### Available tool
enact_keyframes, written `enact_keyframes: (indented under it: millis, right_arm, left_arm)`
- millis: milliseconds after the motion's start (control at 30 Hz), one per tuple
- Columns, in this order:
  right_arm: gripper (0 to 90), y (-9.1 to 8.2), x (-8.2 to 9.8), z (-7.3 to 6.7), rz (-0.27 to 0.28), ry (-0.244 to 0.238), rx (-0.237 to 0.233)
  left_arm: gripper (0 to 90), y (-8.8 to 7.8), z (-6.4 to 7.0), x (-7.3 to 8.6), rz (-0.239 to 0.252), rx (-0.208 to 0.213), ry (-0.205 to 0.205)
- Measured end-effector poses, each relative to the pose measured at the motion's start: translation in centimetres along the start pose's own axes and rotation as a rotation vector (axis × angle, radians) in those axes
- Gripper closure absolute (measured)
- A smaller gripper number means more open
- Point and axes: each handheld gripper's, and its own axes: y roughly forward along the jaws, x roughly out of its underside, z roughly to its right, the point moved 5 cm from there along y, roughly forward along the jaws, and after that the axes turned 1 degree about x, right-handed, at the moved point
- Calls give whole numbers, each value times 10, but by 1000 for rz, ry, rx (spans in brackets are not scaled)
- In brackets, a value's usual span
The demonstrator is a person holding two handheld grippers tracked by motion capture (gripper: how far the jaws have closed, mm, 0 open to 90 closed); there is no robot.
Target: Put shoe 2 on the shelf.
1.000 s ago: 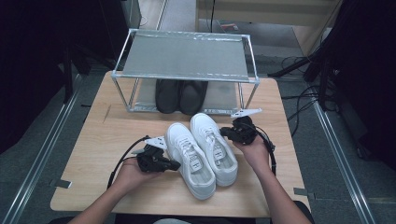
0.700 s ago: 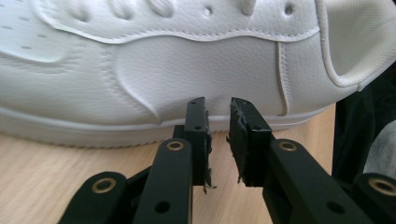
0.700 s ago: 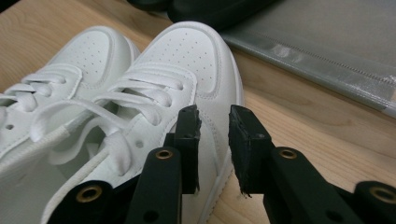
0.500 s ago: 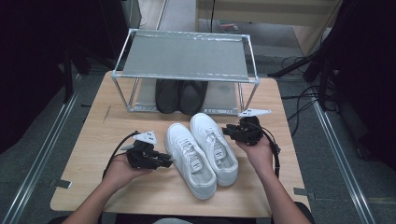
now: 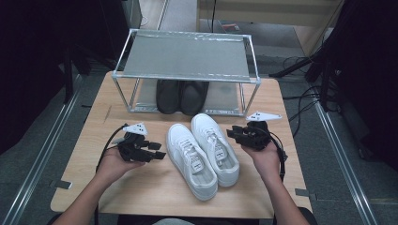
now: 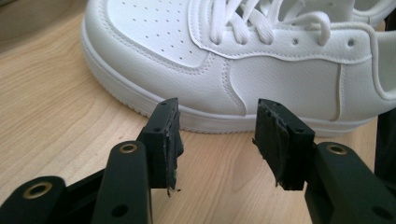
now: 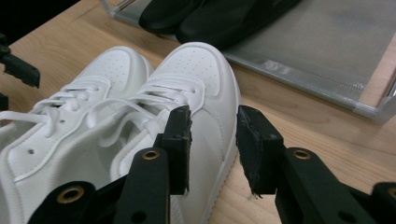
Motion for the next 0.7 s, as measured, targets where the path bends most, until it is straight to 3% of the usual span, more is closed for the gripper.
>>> enact_keyframes:
  millis: [433, 700]
  right_arm:
    - [619, -13, 1, -25, 27, -37, -17]
    - [566, -16, 3, -51, 34, -57, -39]
  left_arm:
    - [461, -4, -8, -5, 6, -15, 3]
    - [455, -3, -14, -9, 18, -15, -5]
